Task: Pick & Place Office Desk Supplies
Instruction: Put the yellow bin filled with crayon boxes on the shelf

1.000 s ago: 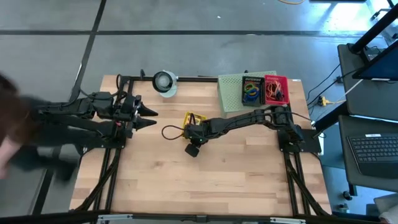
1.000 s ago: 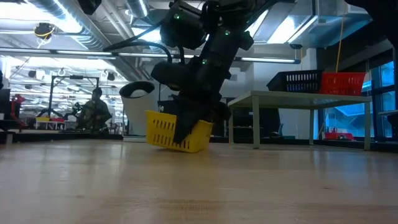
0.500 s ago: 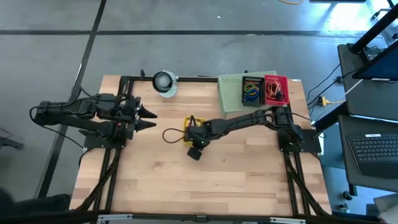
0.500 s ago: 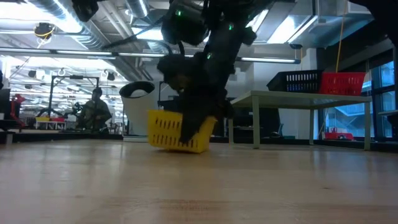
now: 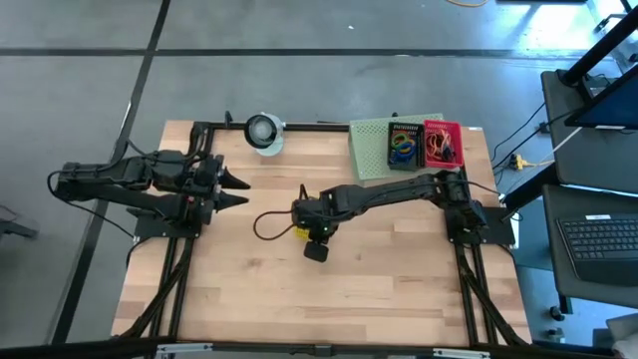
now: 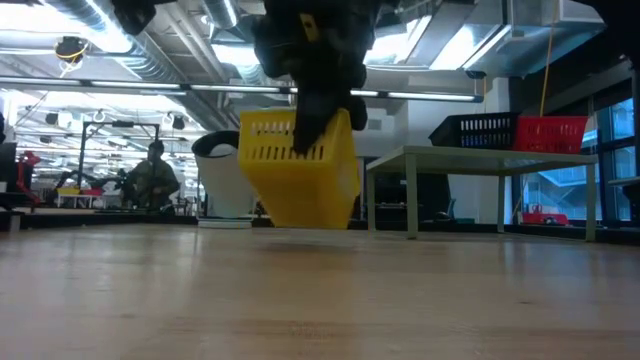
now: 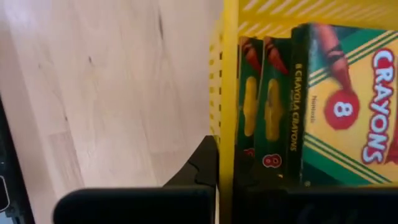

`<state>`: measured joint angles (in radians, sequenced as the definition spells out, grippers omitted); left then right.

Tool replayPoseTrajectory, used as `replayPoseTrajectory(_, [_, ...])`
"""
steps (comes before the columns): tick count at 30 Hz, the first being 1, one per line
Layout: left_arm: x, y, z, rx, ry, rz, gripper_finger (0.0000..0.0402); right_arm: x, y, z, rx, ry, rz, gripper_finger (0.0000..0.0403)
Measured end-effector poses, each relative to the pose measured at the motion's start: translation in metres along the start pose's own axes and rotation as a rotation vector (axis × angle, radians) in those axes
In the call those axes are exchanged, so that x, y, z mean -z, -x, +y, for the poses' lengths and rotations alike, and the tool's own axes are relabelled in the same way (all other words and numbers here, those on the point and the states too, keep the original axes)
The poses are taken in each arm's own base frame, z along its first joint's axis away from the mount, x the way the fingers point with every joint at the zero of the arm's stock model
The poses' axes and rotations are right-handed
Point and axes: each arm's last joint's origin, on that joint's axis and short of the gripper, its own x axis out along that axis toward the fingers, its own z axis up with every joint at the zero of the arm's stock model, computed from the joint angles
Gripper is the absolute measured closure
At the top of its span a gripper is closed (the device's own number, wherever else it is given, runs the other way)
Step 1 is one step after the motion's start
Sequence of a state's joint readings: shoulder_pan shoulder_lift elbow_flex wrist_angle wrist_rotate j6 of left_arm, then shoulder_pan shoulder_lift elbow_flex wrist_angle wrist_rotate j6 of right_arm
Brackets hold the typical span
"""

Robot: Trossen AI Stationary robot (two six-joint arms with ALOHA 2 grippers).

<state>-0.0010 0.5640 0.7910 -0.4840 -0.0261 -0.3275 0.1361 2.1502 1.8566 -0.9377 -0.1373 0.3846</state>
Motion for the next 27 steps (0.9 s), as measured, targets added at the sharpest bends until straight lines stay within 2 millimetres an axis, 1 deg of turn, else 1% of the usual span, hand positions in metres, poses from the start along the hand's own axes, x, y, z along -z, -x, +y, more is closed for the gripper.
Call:
replayPoseTrajectory(3, [0.002,0.002,0.001,-0.006,-0.001,0.018,0.0213,-0.001,0.004,0.0,0.009,0.003,0.003,0.0403])
replayPoseTrajectory(7, [0.004,0.004,0.002,-0.012,-0.001,0.036,0.0213,0.002,0.004,0.003,0.013,0.008,0.016,0.0403])
replayPoseTrajectory(13, [0.005,0.006,0.002,-0.019,-0.011,0.038,0.0213,0.007,0.016,0.01,0.011,0.031,0.011,0.0403])
replayPoseTrajectory(18, [0.005,0.007,0.003,-0.033,-0.028,0.032,0.0213,0.01,0.039,0.016,0.009,0.066,-0.036,0.0403])
replayPoseTrajectory(27, [0.005,0.006,0.003,-0.05,-0.038,0.027,0.0213,0.022,0.085,0.014,0.08,0.115,-0.078,0.0403])
